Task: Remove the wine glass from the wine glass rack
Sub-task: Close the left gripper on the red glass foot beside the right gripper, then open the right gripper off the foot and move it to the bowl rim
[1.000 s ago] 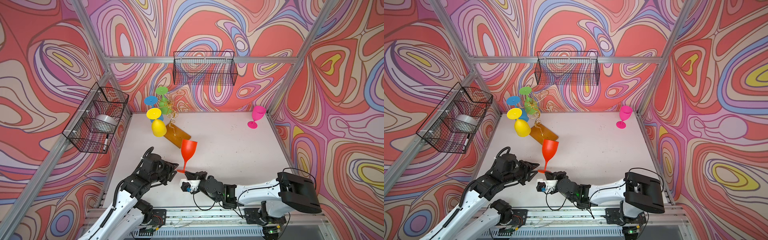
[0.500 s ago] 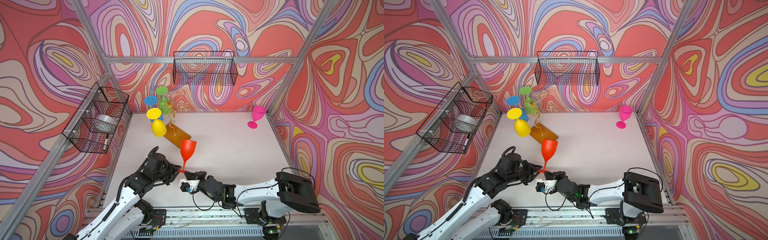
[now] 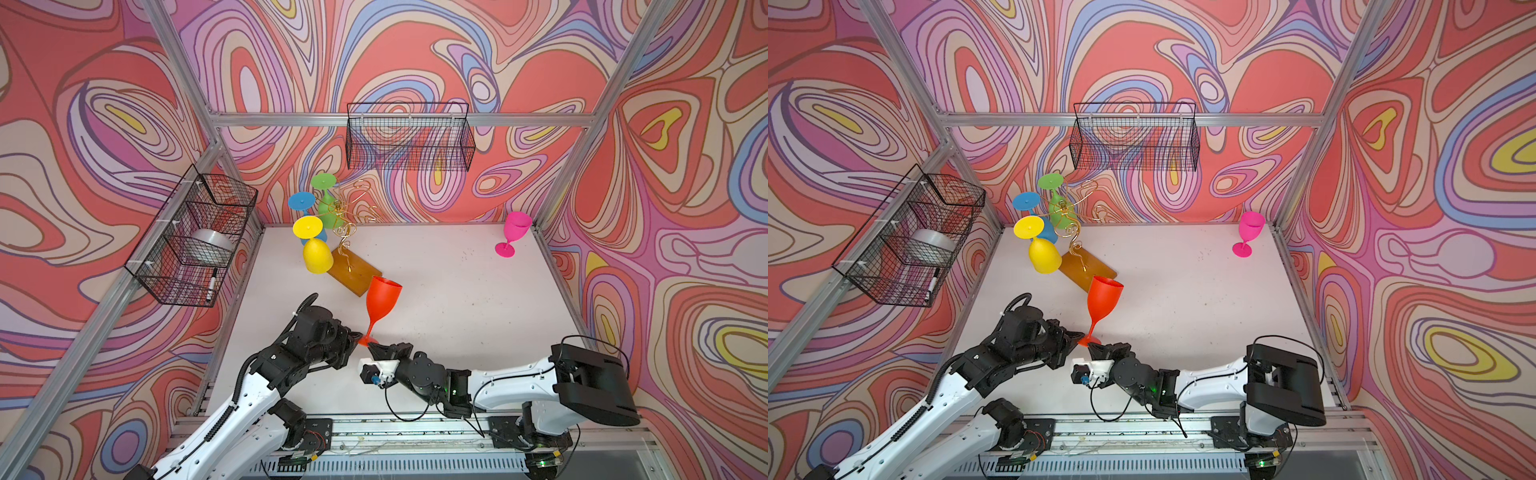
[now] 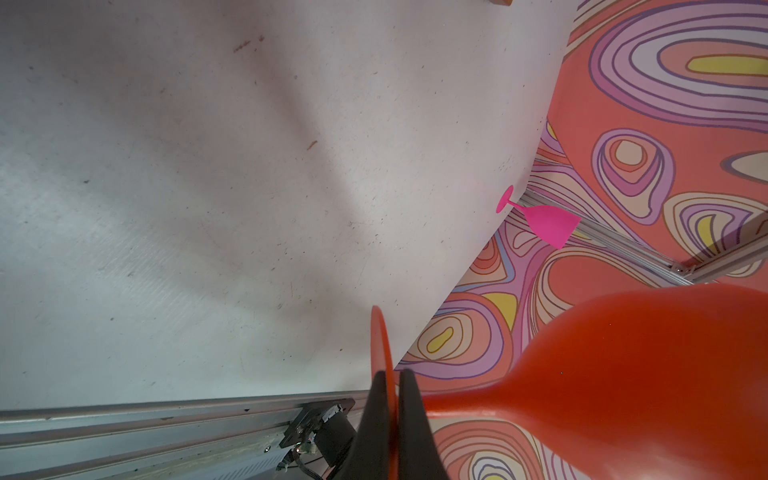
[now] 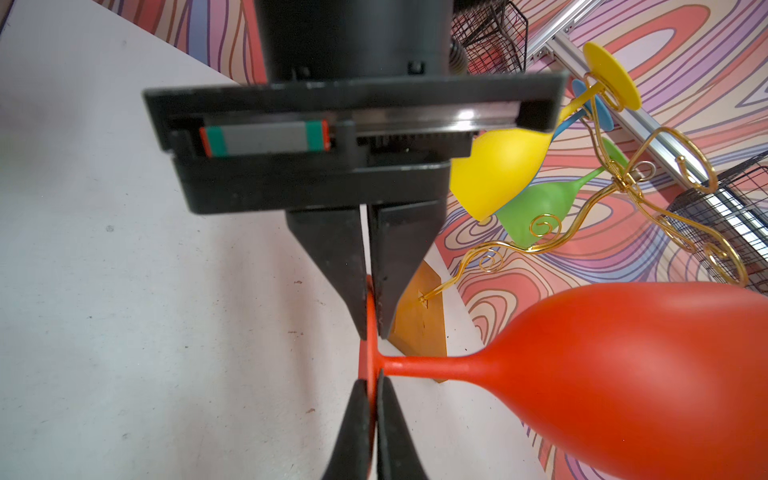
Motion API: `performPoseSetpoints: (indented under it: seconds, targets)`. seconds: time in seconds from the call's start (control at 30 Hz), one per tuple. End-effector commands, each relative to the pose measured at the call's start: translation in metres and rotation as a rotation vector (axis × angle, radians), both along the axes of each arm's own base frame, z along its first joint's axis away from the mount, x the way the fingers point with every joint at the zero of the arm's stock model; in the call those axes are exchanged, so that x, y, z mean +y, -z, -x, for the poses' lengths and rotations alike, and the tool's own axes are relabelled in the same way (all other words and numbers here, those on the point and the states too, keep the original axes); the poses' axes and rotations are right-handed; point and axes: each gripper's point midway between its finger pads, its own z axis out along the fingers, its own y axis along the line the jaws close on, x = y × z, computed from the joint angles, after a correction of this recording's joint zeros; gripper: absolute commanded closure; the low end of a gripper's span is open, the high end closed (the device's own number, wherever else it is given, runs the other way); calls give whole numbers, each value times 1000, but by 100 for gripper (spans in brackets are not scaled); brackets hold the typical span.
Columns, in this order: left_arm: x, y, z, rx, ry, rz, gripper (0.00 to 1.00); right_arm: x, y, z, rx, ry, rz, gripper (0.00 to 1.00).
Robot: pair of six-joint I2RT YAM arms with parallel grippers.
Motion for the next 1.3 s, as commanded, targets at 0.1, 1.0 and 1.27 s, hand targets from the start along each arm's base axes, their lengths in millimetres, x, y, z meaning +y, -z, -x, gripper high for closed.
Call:
performPoseSetpoints:
  seconds: [0.1, 1.0, 1.27]
  targets:
    - [9, 9, 3, -5, -8, -60, 100, 5, -7, -1, 1, 7, -35, 100]
    - [8, 42, -1, -108, -19, 1, 100, -12, -58, 7, 212, 34, -163, 42]
    - [5, 38, -9, -183, -4, 3, 100, -29, -83, -2, 400, 97, -207, 36]
